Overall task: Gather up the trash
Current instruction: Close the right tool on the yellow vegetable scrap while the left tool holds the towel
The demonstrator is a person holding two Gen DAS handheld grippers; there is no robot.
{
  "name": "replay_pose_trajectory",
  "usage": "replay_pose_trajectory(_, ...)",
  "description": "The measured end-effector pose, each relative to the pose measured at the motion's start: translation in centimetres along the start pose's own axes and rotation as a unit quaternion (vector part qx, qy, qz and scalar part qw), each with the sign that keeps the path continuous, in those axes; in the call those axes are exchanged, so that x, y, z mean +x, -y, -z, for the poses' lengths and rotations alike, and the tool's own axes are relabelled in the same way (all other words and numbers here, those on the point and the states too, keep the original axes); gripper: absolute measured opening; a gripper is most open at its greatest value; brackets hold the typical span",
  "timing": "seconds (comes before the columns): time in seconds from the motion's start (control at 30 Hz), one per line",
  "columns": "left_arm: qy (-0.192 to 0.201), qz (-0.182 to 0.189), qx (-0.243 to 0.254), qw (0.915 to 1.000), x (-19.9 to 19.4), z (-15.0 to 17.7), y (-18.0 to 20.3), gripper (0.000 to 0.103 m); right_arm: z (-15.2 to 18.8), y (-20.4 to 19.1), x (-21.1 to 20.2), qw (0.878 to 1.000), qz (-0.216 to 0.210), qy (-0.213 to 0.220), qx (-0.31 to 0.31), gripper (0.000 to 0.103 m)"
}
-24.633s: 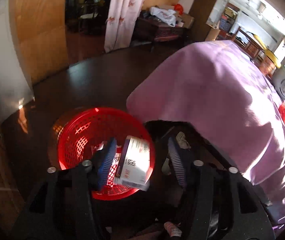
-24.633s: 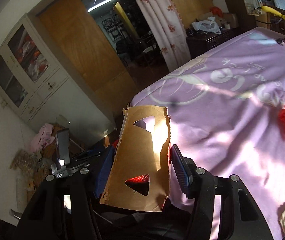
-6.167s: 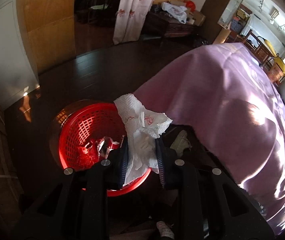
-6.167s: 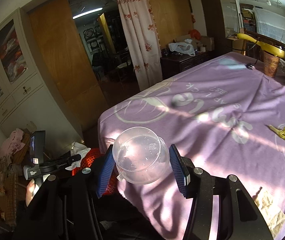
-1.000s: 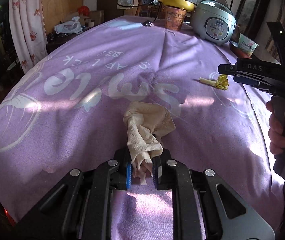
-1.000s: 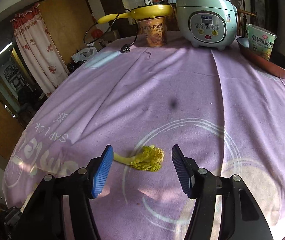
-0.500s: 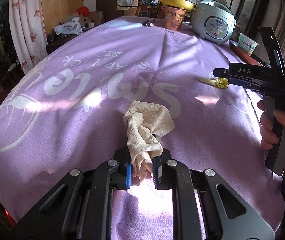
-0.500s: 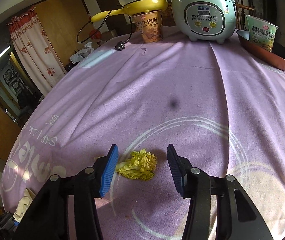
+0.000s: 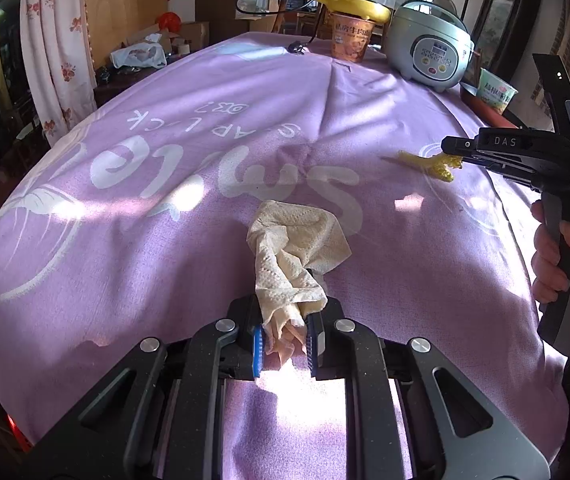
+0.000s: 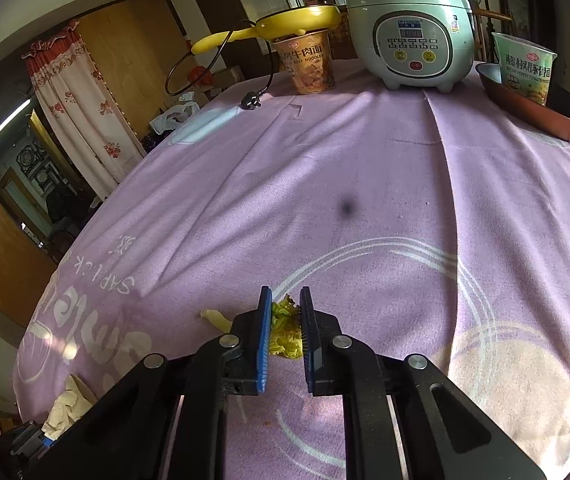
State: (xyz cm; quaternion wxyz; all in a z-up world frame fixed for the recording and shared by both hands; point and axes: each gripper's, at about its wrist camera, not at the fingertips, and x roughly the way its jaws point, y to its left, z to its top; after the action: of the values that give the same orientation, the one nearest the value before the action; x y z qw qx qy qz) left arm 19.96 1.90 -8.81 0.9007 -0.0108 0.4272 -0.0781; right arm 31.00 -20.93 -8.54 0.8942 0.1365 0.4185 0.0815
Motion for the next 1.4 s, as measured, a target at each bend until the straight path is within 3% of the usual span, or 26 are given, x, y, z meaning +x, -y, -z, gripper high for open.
replay_pose_trajectory(0.6, 0.002, 0.016, -0.02, 0.9997, -0.1, 0.0, -0.7, 0.016, 0.7, -2.1, -2.6, 0.999, -0.028, 0.02, -0.027, 0.014)
replay_pose_trajectory(0.9, 0.018, -0.002, -0.038, 0.9991, -2.0, 0.0, -1.9, 0.014, 1.3, -4.2, -5.4, 0.996, -0.055, 0.042, -0.051, 0.014)
replay_pose_trajectory(1.17, 0.048, -0.026, -0.012, 0.9985, -5.1, -0.6, -1.2, 0.014, 4.7, -7.3, -9.7, 0.99, -0.083, 0.073, -0.083, 0.014)
replay_pose_trajectory(1.4, 0.052, -0.028, -0.025, 0.9979, -6.7, -1.1, -0.3, 0.014, 7.2, -7.0, -9.7, 0.991, -0.08, 0.065, -0.079, 0.014)
